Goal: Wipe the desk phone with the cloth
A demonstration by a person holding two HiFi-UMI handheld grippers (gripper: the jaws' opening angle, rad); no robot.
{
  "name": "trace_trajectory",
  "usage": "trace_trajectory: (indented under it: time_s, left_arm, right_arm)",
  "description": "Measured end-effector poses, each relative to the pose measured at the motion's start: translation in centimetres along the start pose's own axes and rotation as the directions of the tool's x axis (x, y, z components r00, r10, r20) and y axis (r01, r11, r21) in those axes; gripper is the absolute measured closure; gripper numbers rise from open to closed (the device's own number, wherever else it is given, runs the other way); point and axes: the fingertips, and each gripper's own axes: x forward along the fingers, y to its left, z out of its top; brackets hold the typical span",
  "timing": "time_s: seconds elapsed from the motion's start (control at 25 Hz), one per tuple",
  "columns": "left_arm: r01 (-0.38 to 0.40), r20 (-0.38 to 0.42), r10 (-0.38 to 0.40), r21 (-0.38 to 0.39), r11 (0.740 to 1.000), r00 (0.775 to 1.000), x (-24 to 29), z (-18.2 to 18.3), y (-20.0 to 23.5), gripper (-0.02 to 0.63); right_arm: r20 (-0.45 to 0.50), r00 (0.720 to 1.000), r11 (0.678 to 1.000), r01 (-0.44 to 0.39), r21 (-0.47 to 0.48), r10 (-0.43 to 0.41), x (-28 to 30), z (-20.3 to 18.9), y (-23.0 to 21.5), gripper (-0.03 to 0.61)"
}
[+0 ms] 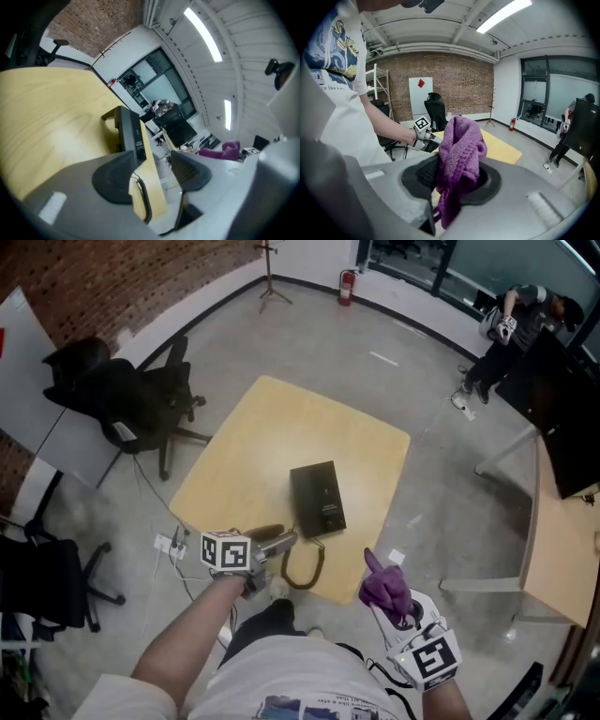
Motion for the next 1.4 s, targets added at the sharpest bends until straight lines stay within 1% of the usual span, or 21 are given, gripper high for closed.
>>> trace_trajectory:
  time_s: [0.12, 0.2, 0.24, 0.32, 0.44, 0.52, 0.6, 0.64, 0.68, 0.76, 0.8, 0.84, 0.88, 1.08, 1.28, 1.4]
  left_arm:
    - [0.033, -0.016, -0.034, -0.045, 0.998, 0.999, 2.2, 2.2, 3.0, 0.342]
    - [0.084, -0.018, -0.086, -0.093, 0.992, 0.996, 3.9, 3.2, 3.9, 0.322]
    - [0.112, -0.016, -0.115, -0.123, 0.986, 0.993, 4.7, 3.4, 4.2, 0.31]
    - [0.151, -0.018, -0.157, -0.172, 0.973, 0.988, 6.0, 3.8, 4.9, 0.308]
    - [0.172, -0.045, -0.185, -0.207, 0.963, 0.982, 7.5, 4.2, 5.8, 0.308]
    - [0.188, -0.069, -0.21, -0.24, 0.952, 0.975, 8.4, 3.9, 5.7, 0.308]
    - [0.215, -0.076, -0.245, -0.282, 0.935, 0.966, 9.4, 3.6, 5.2, 0.316]
    - [0.231, -0.069, -0.263, -0.305, 0.924, 0.962, 9.7, 3.7, 5.1, 0.334]
    - [0.245, -0.058, -0.279, -0.332, 0.911, 0.958, 10.0, 3.8, 5.1, 0.336]
    - [0.27, -0.033, -0.307, -0.393, 0.879, 0.951, 10.3, 3.7, 5.2, 0.379]
    - [0.282, -0.02, -0.318, -0.415, 0.865, 0.948, 10.4, 3.7, 5.3, 0.415]
    - [0.29, -0.01, -0.324, -0.421, 0.859, 0.946, 10.5, 3.7, 5.4, 0.417]
    - [0.293, -0.006, -0.324, -0.414, 0.862, 0.946, 10.5, 3.8, 5.5, 0.417]
    - [0.276, -0.037, -0.308, -0.349, 0.895, 0.951, 10.0, 3.9, 4.7, 0.42]
    - [0.29, -0.009, -0.306, -0.298, 0.91, 0.952, 8.3, 5.6, 2.4, 0.428]
    - [0.29, 0.009, -0.298, -0.263, 0.92, 0.955, 7.0, 6.4, 0.2, 0.427]
  right_arm:
    - [-0.039, 0.999, 1.0, 0.024, 0.006, -0.024, 1.8, 1.6, -0.4, 0.474]
    - [-0.074, 0.996, 0.999, 0.046, 0.005, -0.045, 2.7, 2.2, -0.8, 0.474]
    - [-0.09, 0.994, 0.998, 0.059, 0.008, -0.058, 3.0, 2.4, -0.9, 0.474]
    - [-0.115, 0.99, 0.996, 0.084, 0.022, -0.081, 3.6, 2.6, -0.9, 0.474]
    - [-0.146, 0.985, 0.994, 0.1, 0.041, -0.093, 4.7, 2.8, -0.8, 0.474]
    - [-0.17, 0.981, 0.994, 0.099, 0.043, -0.09, 5.2, 2.7, -0.8, 0.474]
    - [-0.18, 0.979, 0.994, 0.102, 0.043, -0.093, 5.5, 2.7, -1.1, 0.474]
    - [-0.179, 0.979, 0.994, 0.104, 0.041, -0.095, 5.6, 2.9, -1.3, 0.474]
    - [-0.176, 0.98, 0.994, 0.106, 0.038, -0.097, 5.8, 3.1, -1.4, 0.474]
    - [-0.177, 0.979, 0.993, 0.113, 0.033, -0.106, 5.8, 3.3, -1.6, 0.474]
    - [-0.179, 0.978, 0.992, 0.119, 0.035, -0.111, 5.7, 3.3, -1.8, 0.474]
    - [-0.18, 0.977, 0.991, 0.125, 0.039, -0.116, 5.6, 3.1, -2.0, 0.474]
    - [-0.182, 0.976, 0.991, 0.128, 0.043, -0.119, 5.4, 2.9, -2.2, 0.474]
    - [-0.182, 0.977, 0.991, 0.123, 0.045, -0.113, 5.1, 2.0, -3.1, 0.474]
    - [-0.136, 0.987, 0.995, 0.093, 0.041, -0.086, 5.5, 2.8, -4.4, 0.474]
    - [-0.077, 0.995, 0.998, 0.057, 0.007, -0.056, 6.3, 4.6, -5.4, 0.474]
